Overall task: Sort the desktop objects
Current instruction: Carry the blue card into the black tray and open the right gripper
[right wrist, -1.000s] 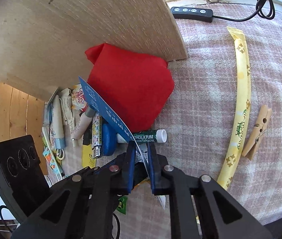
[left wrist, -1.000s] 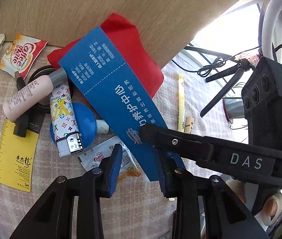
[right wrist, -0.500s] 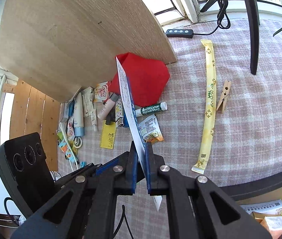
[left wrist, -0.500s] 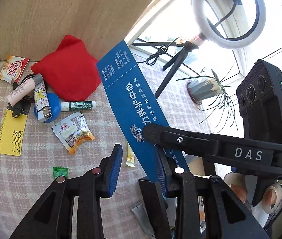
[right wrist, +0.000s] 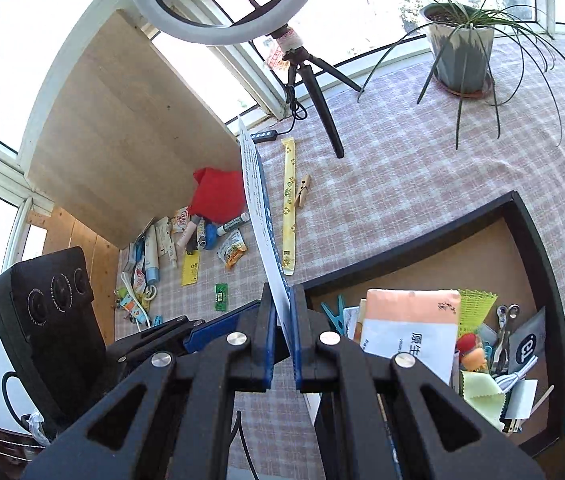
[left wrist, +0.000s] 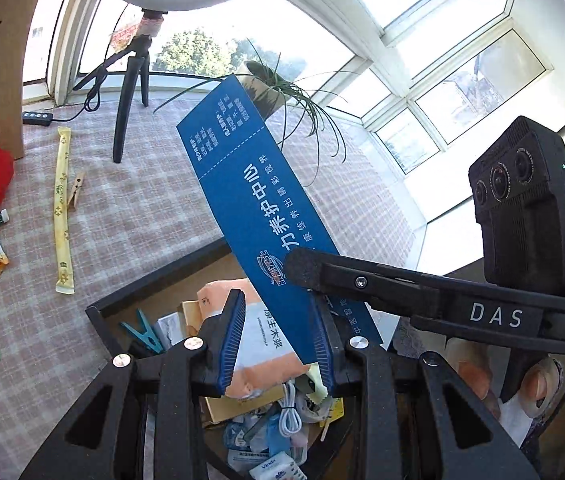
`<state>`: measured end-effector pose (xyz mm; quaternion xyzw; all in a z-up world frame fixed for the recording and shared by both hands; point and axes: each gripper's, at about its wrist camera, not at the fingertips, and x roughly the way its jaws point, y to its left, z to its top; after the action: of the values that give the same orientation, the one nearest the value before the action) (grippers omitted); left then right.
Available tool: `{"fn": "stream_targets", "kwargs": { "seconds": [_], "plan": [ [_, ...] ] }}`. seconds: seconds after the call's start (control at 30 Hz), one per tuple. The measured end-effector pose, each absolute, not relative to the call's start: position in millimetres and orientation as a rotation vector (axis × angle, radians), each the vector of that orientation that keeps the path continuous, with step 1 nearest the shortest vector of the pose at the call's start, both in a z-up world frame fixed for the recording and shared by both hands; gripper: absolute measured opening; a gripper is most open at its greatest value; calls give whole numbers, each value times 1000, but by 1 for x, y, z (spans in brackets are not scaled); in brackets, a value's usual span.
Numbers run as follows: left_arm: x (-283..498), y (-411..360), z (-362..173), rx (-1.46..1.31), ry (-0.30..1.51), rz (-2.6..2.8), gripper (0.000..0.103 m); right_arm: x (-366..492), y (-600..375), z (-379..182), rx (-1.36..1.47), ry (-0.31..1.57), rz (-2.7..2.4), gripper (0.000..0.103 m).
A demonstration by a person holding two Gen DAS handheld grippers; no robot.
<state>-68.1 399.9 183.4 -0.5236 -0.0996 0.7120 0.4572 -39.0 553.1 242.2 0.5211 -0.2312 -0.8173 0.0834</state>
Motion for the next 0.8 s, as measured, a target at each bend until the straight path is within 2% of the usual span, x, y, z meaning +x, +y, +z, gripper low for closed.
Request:
{"fn": "stream_targets", "kwargs": {
  "seconds": [0.27,0.47,0.57,0.63,0.8],
  "plan": [
    [-22,483,184,-1307,-77,1607,30,24,639,236,1585,-845,-2576,3],
    [-4,521,175,-1327,18,1596,30,44,676,221,1648,-874,-2647,2],
    [2,525,169,-1348,50,1604,30,45,686,215,1689,-828,-2680,5],
    [3,521,167,-1348,64,1606,30,47,692,210,1694,-876,-2670,5],
    [-7,502,168,-1346,72,1653,30,42,691,206,1702,-864,-2665,5]
  ]
}}
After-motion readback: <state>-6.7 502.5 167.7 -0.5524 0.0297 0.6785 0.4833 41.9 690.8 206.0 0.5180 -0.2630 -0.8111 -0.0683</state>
